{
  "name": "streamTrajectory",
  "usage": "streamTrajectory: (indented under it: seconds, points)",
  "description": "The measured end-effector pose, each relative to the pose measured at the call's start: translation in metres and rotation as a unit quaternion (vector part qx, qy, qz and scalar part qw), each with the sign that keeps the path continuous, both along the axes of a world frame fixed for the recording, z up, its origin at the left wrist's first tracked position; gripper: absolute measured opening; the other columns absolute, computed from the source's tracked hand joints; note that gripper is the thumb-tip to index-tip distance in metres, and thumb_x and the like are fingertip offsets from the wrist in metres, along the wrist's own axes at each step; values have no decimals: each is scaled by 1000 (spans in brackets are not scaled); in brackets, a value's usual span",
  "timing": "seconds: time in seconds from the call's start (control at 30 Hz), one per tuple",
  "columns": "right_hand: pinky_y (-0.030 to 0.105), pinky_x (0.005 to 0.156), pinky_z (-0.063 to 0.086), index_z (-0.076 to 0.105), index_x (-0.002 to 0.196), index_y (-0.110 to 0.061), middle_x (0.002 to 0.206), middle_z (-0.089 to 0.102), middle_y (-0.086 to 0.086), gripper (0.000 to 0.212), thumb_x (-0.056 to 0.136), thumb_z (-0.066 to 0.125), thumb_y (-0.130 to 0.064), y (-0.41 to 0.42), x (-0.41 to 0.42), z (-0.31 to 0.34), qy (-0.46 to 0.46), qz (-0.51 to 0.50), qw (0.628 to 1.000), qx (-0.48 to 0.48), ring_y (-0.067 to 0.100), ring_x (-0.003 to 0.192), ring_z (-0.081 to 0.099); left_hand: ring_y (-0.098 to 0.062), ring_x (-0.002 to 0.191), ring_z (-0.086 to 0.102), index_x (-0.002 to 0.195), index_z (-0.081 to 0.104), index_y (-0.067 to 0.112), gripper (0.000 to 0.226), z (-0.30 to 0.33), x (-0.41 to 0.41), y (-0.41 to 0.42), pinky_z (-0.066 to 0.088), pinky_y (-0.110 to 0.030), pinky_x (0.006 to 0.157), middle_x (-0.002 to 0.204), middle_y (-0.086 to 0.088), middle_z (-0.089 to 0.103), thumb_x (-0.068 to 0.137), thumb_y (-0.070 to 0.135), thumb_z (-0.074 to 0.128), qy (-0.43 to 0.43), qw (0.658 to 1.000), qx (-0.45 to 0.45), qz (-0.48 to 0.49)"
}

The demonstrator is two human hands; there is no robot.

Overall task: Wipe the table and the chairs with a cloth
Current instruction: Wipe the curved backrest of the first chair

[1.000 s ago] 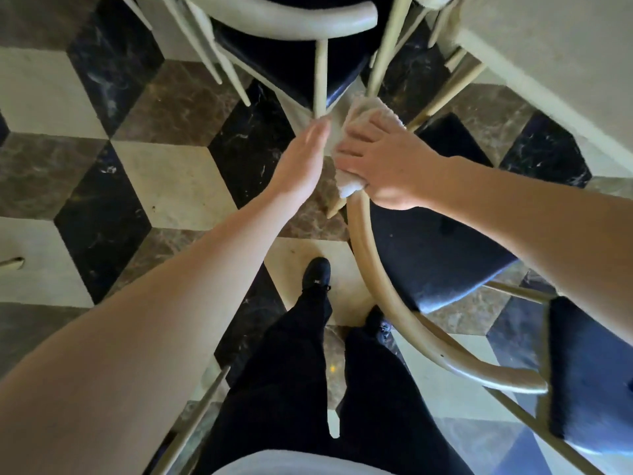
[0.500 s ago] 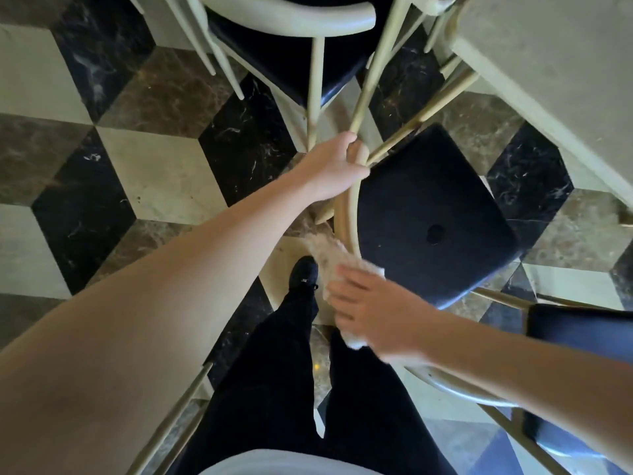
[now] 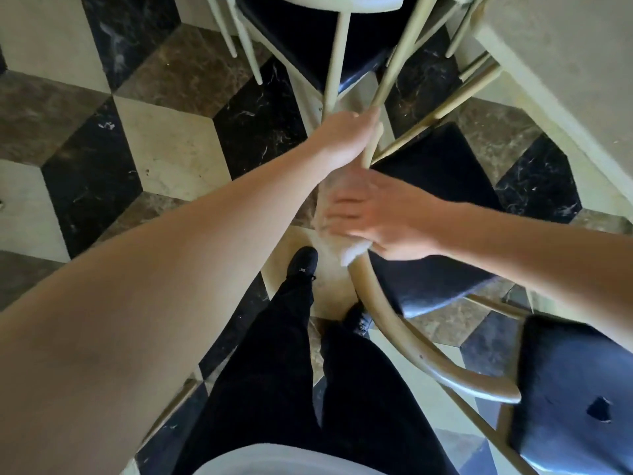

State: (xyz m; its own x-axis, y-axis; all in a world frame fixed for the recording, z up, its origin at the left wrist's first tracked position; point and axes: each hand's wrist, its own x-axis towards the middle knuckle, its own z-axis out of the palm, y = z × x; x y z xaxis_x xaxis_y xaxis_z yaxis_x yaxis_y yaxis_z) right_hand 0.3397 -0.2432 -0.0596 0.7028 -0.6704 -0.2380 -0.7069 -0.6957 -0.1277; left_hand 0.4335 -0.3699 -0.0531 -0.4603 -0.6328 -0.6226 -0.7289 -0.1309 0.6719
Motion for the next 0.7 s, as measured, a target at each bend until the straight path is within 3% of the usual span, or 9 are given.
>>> streamTrajectory:
  seconds: [0.07,0.13,0.2,0.27,0.33,0.47,0.6,0.7]
  points:
    - [47,125,-3,50,144,-29,151,49,-4,57,88,56,-20,-43,-14,-3,44,-108,993,14,27,149,27,-7,70,60,79,63,24,47,6,5,-1,42,-29,62,74,8,63,106,47,31,32,997,-36,54]
    - [53,125,8,50,143,-30,155,45,-4,51,94,40,-23,-74,-28,-4,70,-206,975,40,27,150,22,-22,91,67,104,69,13,46,7,13,-2,47,-33,71,96,-5,71,107,38,31,43,994,-79,55]
    - [56,122,15,54,139,-28,153,46,-3,47,95,36,-25,-82,-28,-6,77,-232,968,49,27,148,25,-33,102,64,122,63,4,42,4,21,0,46,-34,73,116,-18,68,107,28,32,43,992,-108,41]
    - [57,123,11,57,135,-37,155,44,-5,46,93,42,-24,-69,-17,-4,61,-198,977,51,26,151,19,-21,89,65,126,62,10,40,0,25,7,43,-26,62,113,-11,69,107,29,33,54,994,-77,53]
    - [58,124,2,58,134,-40,154,45,-7,50,88,48,-23,-39,0,-1,52,-142,988,42,26,154,11,-6,78,58,119,65,14,37,-6,29,17,39,-22,61,105,-1,68,105,30,36,63,993,-63,73]
    - [59,122,-1,63,126,-31,140,55,-9,47,80,57,-27,47,34,8,41,14,996,79,24,146,27,-4,86,56,138,56,18,40,-16,37,41,39,-8,55,132,0,61,103,31,42,47,989,-87,113]
    - [56,119,-18,70,117,-27,134,61,-2,42,75,67,-34,154,38,8,114,156,973,122,27,140,37,-5,85,62,143,51,20,44,-20,43,85,47,-16,59,124,-2,63,100,30,52,39,989,-85,115]
    - [54,122,-9,69,120,-21,140,60,1,43,79,68,-30,235,3,3,127,222,956,146,27,142,38,-21,91,68,134,57,12,42,-25,46,139,60,-34,73,124,-11,60,92,14,59,89,975,-149,140]
